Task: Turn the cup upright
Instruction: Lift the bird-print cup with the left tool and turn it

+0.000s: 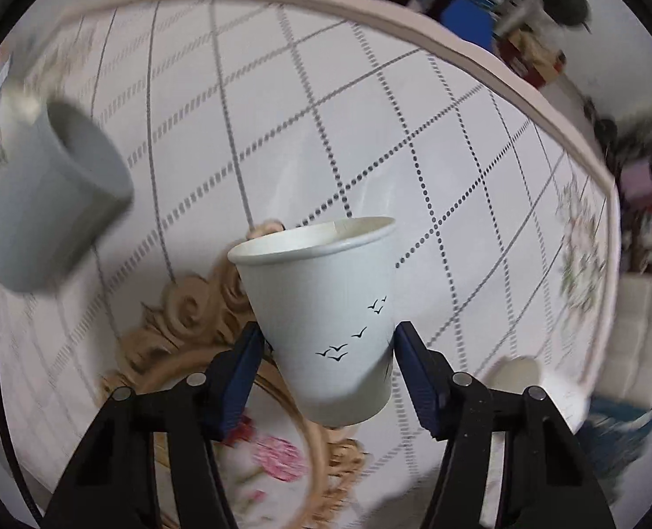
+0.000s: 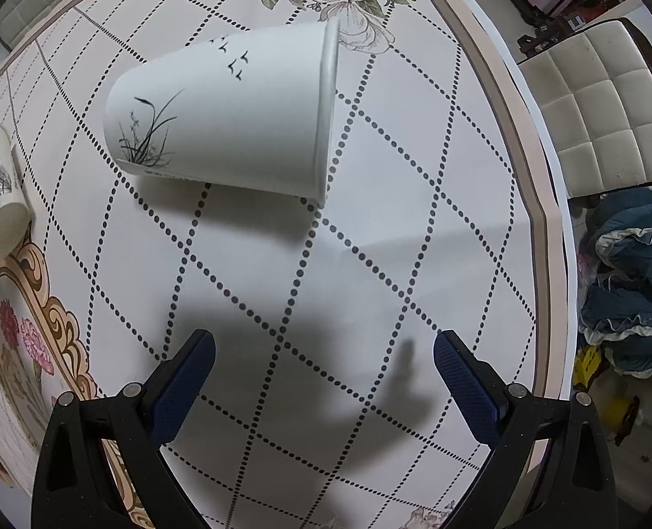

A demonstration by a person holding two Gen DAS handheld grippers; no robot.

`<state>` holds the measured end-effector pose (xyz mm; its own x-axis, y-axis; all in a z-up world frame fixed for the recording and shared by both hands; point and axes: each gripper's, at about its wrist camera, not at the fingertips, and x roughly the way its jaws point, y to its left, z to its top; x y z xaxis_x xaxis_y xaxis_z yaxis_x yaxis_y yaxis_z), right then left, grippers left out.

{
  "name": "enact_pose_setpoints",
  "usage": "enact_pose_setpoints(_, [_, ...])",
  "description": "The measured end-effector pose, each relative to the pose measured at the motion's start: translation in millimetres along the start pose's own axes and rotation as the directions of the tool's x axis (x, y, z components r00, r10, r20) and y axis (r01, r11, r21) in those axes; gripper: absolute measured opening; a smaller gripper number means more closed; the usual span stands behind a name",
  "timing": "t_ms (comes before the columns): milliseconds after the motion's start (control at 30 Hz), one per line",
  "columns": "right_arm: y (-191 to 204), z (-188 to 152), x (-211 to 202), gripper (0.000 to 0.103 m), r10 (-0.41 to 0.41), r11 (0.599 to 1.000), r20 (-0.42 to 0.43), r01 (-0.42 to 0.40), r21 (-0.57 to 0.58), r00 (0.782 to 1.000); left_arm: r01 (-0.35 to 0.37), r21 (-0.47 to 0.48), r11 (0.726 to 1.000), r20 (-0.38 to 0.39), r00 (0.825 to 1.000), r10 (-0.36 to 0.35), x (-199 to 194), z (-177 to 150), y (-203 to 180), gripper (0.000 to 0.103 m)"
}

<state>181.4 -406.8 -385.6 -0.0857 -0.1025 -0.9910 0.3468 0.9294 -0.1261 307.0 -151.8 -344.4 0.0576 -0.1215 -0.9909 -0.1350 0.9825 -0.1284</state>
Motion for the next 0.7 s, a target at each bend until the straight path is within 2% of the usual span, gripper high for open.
enact_pose_setpoints(133, [2,-8,-5,0.101,-0.001,1.000,0.007,0.001,0.007,1.000,-0.079,0.131,0.988,0.039,0.996,0.074,-7,-5,-9,0.058])
enact_pose_setpoints(300, [13,-26,-19,0.101,0.001,1.000,0.028,-0.001,0.010,1.000,-0.162,0.275,0.948,0.108,0.985,0.137,-26,-24,-9,0.058])
enact_pose_setpoints(433, [24,-42,-32,0.101,0.011,1.000,0.030,-0.011,-0.001,0.999,-0.180,0.334,0.925,0.122,0.982,0.147,-39,-47,3,0.058])
enact_pose_setpoints(567, [43,-67,-42,0.101,0.026,1.000,0.018,-0.025,-0.017,1.000,-0.201,0.392,0.898,0.113,0.979,0.170,-55,-80,30,0.058])
enact_pose_setpoints(700, [57,-89,-54,0.101,0.037,0.999,0.021,-0.036,-0.022,0.999,-0.207,0.400,0.893,0.092,0.978,0.186,-66,-122,54,0.058])
